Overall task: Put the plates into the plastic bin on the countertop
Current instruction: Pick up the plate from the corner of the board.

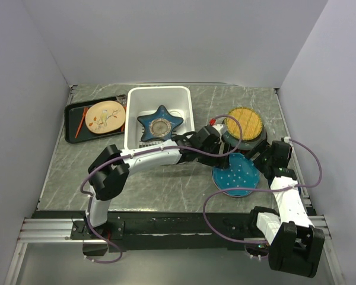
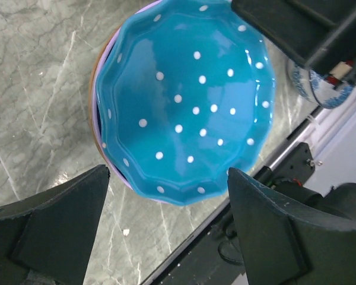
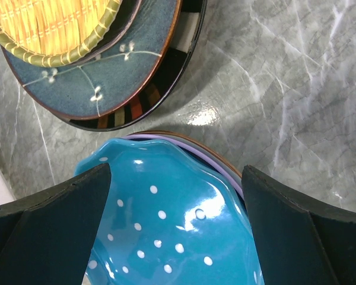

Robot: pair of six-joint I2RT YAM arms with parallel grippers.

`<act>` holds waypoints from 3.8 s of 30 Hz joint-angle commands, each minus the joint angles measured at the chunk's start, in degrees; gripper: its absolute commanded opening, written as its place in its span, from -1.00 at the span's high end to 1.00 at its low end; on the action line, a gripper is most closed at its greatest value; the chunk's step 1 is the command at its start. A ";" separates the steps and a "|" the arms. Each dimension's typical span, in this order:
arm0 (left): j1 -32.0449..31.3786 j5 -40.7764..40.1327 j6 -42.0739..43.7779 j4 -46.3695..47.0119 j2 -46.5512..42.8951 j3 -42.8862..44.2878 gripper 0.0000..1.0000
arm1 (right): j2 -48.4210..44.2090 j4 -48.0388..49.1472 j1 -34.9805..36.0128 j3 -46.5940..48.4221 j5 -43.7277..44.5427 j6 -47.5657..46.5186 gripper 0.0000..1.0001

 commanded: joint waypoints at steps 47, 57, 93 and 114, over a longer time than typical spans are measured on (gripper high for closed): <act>-0.44 -1.79 -0.33 0.50 7.02 5.83 -0.13 | -0.15 5.78 -0.32 -2.50 -10.29 -1.25 -0.71; 1.49 5.59 -3.23 8.32 4.56 0.11 -0.12 | -0.15 6.84 -0.32 -3.47 -11.78 -0.99 -0.69; 1.76 -7.49 -0.42 -2.48 7.91 5.65 0.99 | -11.13 2.98 -0.32 -0.40 -11.53 -2.31 -0.75; 3.60 -11.72 0.02 -4.51 -2.82 1.70 0.99 | -4.72 2.18 -0.32 -1.71 -8.36 -2.04 -0.70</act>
